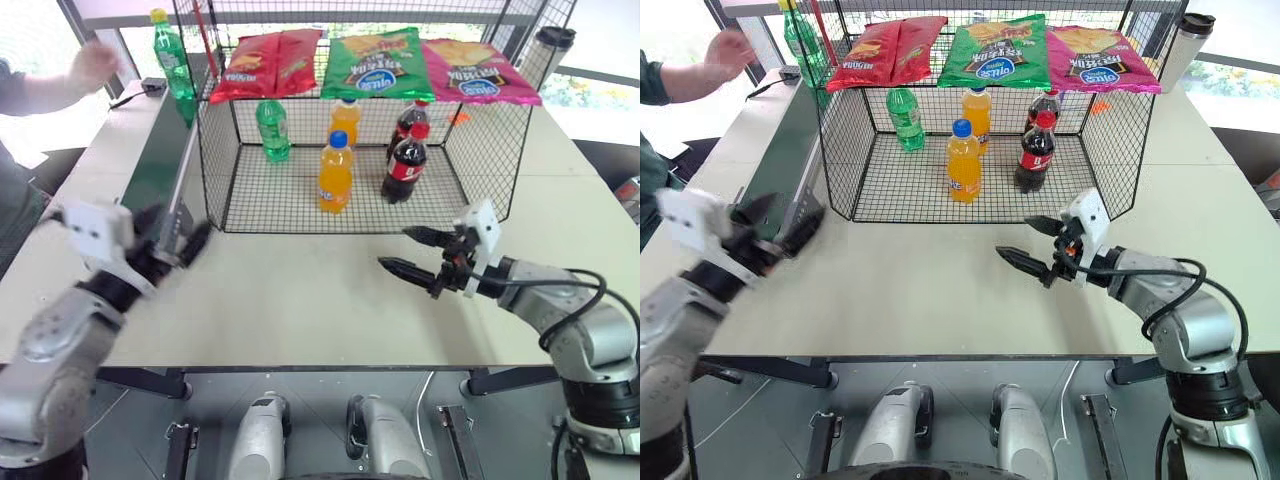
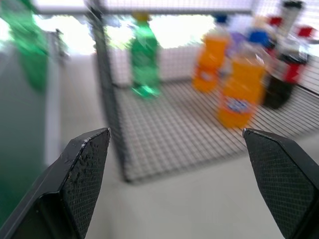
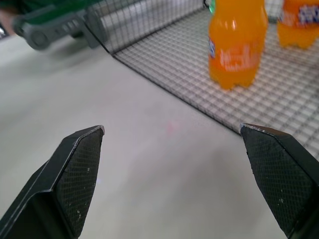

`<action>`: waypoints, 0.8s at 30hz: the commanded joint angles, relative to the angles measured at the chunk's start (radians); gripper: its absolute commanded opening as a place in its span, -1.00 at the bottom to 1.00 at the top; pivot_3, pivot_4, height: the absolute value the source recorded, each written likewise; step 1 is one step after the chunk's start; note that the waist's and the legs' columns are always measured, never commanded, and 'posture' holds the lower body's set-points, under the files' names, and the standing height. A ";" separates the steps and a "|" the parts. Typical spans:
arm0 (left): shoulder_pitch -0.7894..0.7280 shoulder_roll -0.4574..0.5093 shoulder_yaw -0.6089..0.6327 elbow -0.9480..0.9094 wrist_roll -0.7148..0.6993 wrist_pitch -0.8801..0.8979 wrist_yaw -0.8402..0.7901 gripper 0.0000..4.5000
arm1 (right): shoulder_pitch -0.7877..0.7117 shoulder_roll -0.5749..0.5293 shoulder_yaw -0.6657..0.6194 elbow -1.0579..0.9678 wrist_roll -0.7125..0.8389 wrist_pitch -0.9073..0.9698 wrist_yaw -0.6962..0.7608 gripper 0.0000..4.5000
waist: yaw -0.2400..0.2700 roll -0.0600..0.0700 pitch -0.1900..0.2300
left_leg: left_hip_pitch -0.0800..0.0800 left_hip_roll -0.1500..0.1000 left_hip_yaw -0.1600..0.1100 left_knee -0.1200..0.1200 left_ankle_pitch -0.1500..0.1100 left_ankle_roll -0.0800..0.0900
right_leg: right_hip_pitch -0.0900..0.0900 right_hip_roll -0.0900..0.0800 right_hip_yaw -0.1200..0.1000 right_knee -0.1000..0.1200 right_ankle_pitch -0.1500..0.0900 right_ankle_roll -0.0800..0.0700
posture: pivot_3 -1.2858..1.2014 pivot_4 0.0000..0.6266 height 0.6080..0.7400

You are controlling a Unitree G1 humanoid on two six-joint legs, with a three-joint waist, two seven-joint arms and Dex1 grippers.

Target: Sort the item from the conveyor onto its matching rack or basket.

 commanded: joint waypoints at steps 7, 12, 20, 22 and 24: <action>-0.057 -0.015 0.064 0.130 0.203 -0.032 0.196 0.98 | -0.091 0.017 0.070 -0.138 0.051 0.041 -0.017 1.00 | 0.004 0.000 0.000 | 0.000 0.000 0.000 0.000 0.000 0.000 | 0.000 0.000 0.000 0.000 0.000 0.000 | 0.03 -0.52 1.00; -0.075 -0.054 0.028 0.177 0.271 -0.043 0.231 0.98 | -0.068 0.013 0.089 -0.136 0.037 0.025 -0.014 1.00 | 0.004 -0.001 0.000 | 0.000 0.000 0.001 0.000 0.000 0.000 | 0.001 -0.001 0.000 -0.001 0.000 0.000 | 0.03 -0.52 1.00; -0.141 -0.080 -0.038 0.267 0.275 -0.067 0.167 0.98 | -0.047 0.011 0.092 -0.136 0.033 0.014 -0.013 1.00 | 0.002 -0.001 0.000 | 0.000 0.000 0.001 0.000 0.000 0.000 | 0.001 -0.001 0.000 0.000 0.000 0.000 | 0.03 -0.52 1.00; -0.160 -0.072 -0.051 0.297 0.286 -0.077 0.150 0.98 | -0.040 0.011 0.094 -0.135 0.030 0.008 -0.014 1.00 | 0.002 -0.001 0.000 | 0.000 0.000 0.001 0.000 0.000 0.000 | 0.001 -0.001 0.000 0.000 0.000 0.000 | 0.03 -0.52 1.00; -0.183 -0.063 -0.060 0.328 0.296 -0.085 0.140 0.98 | -0.033 0.012 0.094 -0.134 0.026 0.003 -0.017 1.00 | 0.002 -0.001 0.000 | 0.000 0.000 0.001 0.000 0.000 0.000 | 0.001 -0.001 0.000 0.000 0.000 0.000 | 0.03 -0.52 1.00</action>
